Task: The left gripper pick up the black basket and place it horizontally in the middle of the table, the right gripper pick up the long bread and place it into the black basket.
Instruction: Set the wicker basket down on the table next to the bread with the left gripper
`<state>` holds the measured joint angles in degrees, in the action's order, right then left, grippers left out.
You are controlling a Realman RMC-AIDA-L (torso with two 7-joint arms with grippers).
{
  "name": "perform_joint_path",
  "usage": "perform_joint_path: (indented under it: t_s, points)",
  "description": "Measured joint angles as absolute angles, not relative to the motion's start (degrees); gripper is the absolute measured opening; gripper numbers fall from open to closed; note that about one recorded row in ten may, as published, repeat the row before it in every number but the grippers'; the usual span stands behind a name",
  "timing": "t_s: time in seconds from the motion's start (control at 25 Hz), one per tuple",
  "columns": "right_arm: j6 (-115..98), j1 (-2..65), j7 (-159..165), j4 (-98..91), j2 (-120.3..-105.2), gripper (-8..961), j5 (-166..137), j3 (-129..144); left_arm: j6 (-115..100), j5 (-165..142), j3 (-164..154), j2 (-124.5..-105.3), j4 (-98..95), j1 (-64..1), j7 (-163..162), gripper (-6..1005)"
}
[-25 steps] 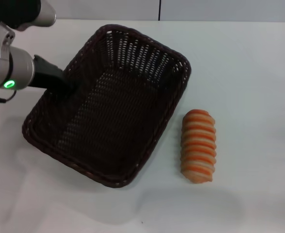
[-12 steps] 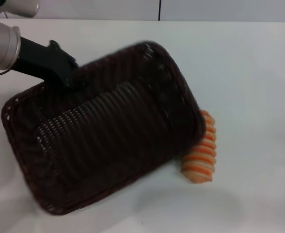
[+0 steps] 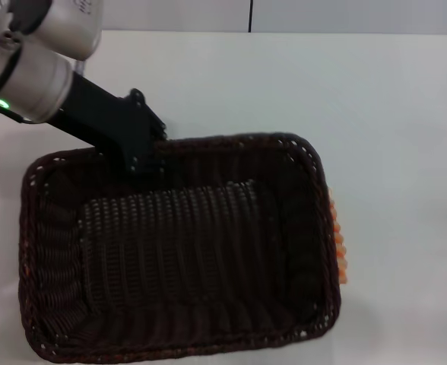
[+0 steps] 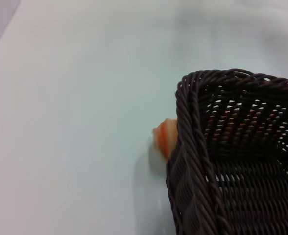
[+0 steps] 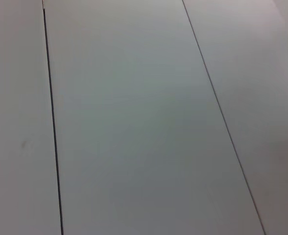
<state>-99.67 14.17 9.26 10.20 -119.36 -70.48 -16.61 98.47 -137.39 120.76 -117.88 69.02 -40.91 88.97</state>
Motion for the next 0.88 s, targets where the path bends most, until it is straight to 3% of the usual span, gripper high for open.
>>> perform_joint_path:
  t_s: [0.72,0.88]
  points:
    - [-99.67,13.23,9.32,10.1,-119.36,791,-70.58,-16.61,86.61,-136.18,115.68,-118.41,65.01,-43.28,84.89,196]
    - [-99.66,13.13,9.32,10.18,-119.36,791,-70.58,-16.61,84.97,-136.02,115.34,-118.43,67.1,-42.89,84.76,342]
